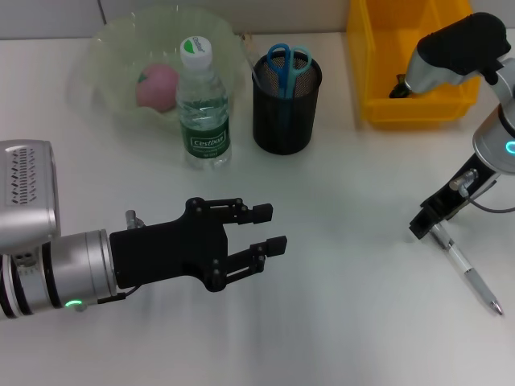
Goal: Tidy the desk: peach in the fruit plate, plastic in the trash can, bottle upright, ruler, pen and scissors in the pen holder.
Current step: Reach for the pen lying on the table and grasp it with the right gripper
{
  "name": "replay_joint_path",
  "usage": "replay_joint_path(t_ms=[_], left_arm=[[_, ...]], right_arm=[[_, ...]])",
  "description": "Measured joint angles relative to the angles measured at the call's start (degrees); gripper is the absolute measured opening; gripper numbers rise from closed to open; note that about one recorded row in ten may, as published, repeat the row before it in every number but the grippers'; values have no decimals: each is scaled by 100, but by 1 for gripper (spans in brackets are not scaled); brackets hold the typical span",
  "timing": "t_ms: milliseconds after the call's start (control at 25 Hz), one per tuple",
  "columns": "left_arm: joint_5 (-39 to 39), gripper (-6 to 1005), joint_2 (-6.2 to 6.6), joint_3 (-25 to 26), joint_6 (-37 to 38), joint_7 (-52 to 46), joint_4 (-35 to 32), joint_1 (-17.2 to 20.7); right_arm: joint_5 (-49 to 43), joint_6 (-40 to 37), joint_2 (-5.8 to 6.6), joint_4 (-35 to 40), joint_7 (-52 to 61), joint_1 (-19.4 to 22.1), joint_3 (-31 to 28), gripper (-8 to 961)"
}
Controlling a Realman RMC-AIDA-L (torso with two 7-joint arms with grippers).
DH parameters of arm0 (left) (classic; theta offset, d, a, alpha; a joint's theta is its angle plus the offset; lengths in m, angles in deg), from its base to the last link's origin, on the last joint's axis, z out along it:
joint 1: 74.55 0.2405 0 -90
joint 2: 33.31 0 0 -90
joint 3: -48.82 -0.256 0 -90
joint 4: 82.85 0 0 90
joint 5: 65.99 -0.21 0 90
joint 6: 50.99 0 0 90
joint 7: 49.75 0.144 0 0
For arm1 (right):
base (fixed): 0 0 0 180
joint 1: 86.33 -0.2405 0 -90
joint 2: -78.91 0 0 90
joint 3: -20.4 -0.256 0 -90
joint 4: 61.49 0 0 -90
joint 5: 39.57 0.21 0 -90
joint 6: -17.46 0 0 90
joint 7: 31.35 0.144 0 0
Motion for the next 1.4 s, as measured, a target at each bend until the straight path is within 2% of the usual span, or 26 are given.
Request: replay_joint_path(t_ms=[1400], left_arm=[[0,455,0,-24,-22,0,43,18]], right_arm=[[9,-6,-9,-23,32,17,96,573]])
